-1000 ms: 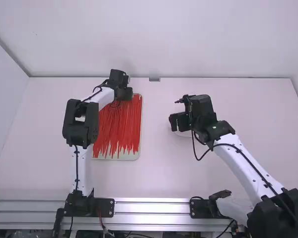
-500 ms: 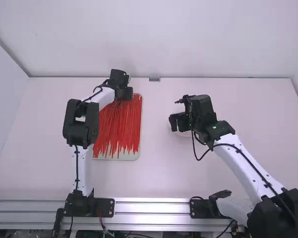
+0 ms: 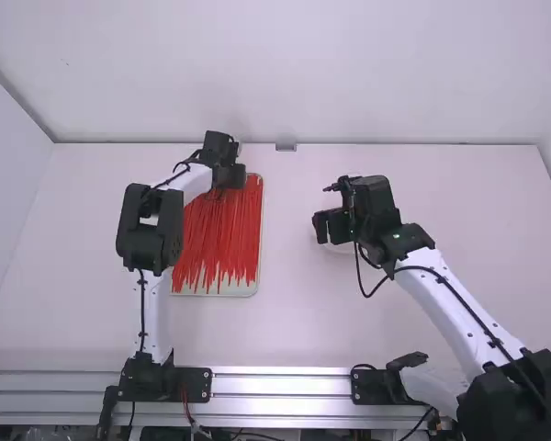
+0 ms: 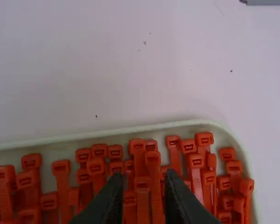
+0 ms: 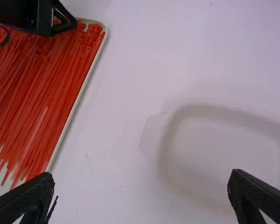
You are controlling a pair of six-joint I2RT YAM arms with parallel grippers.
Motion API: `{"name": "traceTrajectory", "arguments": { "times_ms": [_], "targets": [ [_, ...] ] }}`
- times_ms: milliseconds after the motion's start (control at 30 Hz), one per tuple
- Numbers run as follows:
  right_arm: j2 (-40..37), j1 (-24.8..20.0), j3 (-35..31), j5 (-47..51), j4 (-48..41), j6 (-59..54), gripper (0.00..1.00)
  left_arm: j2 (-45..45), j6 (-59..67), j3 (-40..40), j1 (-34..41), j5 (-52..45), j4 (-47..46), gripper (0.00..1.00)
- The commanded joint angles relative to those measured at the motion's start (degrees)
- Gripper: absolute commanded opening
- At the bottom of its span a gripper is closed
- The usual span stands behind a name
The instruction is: Fasten the cable tie
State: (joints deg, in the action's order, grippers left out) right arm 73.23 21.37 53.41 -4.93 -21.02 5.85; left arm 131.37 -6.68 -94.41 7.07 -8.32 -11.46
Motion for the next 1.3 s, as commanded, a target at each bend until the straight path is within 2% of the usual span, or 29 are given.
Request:
{"name": "traceTrajectory", "arguments": {
  "times_ms": [0,400,1267],
  "targets": [
    [0.28,0.09,1.68,0.28,-0.02,-0.04,1.0,0.68,0.02,0.94,0.55,0.24,-0.09,0.23],
    [0.28,0.11,1.68,0.28,-0.02,-0.02,0.99,0.7,0.04,0.96,0.55,0.24,0.39,0.16],
    [0.28,0.13,1.68,0.31,-0.04,-0.04,0.99,1.68,0.04,1.16,1.18,0.44,2.16,0.15]
  ]
}}
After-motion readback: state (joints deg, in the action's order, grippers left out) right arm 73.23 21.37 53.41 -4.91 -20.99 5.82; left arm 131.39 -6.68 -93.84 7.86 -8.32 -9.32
